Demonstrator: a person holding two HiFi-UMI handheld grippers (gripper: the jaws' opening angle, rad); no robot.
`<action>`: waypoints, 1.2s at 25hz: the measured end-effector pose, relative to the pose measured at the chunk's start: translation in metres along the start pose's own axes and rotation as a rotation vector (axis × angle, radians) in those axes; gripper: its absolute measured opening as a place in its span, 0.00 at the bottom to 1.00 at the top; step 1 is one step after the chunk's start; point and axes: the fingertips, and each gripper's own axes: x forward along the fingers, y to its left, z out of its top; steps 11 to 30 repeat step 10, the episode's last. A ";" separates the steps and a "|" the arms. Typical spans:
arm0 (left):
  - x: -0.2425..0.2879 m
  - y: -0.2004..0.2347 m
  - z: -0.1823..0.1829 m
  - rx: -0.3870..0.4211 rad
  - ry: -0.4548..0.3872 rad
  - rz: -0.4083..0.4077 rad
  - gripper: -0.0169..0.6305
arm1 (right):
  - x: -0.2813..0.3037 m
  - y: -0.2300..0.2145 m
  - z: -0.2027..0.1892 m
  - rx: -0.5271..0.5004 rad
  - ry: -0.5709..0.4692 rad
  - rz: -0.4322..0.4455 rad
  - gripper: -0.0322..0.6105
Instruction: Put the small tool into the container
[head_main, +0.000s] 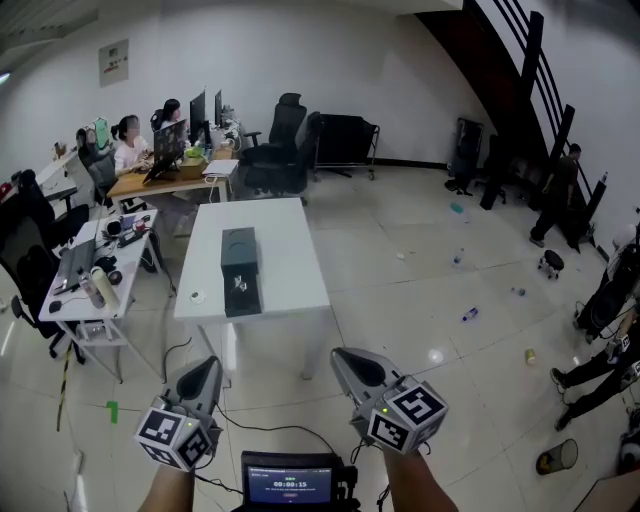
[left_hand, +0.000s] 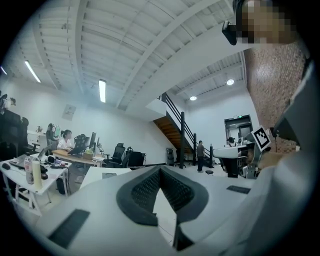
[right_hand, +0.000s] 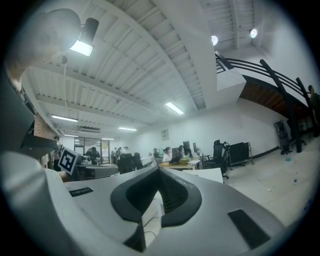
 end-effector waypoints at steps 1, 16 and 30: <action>0.000 -0.001 0.000 0.002 0.008 0.005 0.06 | -0.001 0.000 0.001 -0.001 0.003 -0.003 0.06; -0.007 0.005 -0.005 -0.002 -0.001 0.003 0.06 | -0.007 0.007 0.002 0.002 -0.019 -0.020 0.06; -0.007 0.005 -0.005 -0.002 -0.001 0.003 0.06 | -0.007 0.007 0.002 0.002 -0.019 -0.020 0.06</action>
